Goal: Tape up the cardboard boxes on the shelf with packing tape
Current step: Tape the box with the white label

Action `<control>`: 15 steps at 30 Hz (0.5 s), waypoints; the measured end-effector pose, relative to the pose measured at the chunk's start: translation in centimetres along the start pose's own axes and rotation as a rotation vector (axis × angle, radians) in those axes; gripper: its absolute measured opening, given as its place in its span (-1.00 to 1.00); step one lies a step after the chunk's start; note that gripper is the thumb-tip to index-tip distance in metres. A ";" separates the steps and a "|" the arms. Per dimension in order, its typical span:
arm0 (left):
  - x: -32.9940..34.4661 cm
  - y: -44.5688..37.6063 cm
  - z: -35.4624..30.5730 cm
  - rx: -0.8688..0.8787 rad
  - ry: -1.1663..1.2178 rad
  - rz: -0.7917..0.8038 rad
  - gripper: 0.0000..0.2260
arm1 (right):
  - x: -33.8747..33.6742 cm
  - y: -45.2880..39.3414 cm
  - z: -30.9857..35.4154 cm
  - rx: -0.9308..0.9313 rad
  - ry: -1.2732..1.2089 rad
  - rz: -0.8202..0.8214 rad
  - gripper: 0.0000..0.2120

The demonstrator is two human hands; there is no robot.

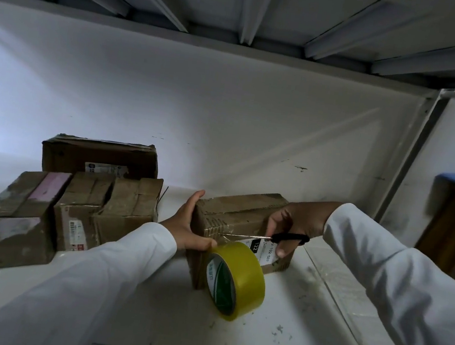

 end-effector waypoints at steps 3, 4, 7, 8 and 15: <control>0.1 -0.1 0.0 -0.004 -0.023 -0.002 0.10 | 0.0 0.9 -0.6 0.113 0.067 0.110 -0.79; 0.1 0.0 0.0 -0.003 -0.025 -0.001 0.11 | -0.2 1.7 -1.2 0.147 0.076 0.129 -0.76; 0.0 0.4 -0.3 -0.007 -0.044 -0.011 0.18 | -1.0 4.0 -4.3 0.237 -0.023 -0.027 -0.57; 0.0 0.4 -0.3 -0.004 -0.048 -0.011 0.19 | -0.6 4.5 -5.5 0.271 -0.061 -0.073 -0.55; 0.1 0.5 -0.5 0.004 -0.054 -0.017 0.19 | 6.4 3.9 -9.7 0.581 0.358 -0.259 -0.68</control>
Point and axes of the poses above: each hand's wrist, its own y-axis away from the middle knuckle, its own x-axis out of the palm, z = x × y, the point moved 4 cm from there along -y, towards the middle knuckle
